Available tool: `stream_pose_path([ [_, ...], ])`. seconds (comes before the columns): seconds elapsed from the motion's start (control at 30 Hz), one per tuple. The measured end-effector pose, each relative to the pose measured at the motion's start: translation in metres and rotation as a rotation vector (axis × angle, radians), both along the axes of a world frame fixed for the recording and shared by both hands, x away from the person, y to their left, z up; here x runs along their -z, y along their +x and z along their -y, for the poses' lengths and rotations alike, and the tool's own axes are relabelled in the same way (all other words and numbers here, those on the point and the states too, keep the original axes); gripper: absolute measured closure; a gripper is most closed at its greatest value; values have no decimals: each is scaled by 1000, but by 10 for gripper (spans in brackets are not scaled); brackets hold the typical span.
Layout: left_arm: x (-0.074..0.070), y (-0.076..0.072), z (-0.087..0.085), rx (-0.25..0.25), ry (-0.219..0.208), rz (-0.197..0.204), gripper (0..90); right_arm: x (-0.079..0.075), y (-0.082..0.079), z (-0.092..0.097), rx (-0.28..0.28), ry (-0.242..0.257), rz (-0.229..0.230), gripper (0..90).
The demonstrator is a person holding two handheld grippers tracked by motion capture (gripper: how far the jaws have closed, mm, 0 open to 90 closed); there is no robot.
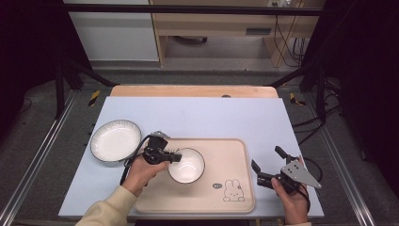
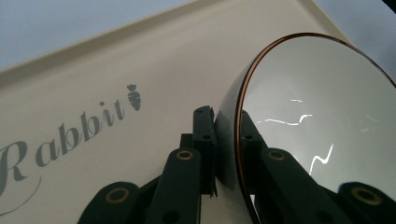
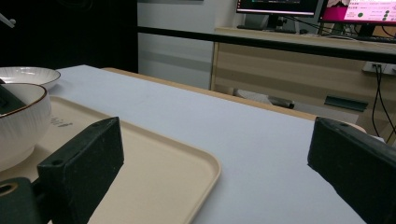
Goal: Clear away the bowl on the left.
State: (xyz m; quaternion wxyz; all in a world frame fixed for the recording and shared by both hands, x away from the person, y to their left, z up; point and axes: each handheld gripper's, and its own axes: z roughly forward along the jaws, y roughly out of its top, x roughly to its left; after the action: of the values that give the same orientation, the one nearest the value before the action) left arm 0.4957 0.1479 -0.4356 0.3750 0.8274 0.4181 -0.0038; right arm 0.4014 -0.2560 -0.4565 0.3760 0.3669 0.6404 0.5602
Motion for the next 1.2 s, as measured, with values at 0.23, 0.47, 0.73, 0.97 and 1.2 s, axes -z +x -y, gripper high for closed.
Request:
stream_pose_path([
  [0.23,0,-2,4,22,11,2,826,0,0,0,0,0,0,37],
  [0.47,3,-2,5,15,28,3,826,0,0,1,0,-2,1,37],
  [0.73,5,0,6,17,35,-5,826,0,0,1,-1,-1,2,37],
  [0.97,7,1,7,16,39,-10,826,0,0,2,0,-2,2,37],
  [1.2,9,2,8,12,35,-13,826,0,0,2,2,-2,3,37],
])
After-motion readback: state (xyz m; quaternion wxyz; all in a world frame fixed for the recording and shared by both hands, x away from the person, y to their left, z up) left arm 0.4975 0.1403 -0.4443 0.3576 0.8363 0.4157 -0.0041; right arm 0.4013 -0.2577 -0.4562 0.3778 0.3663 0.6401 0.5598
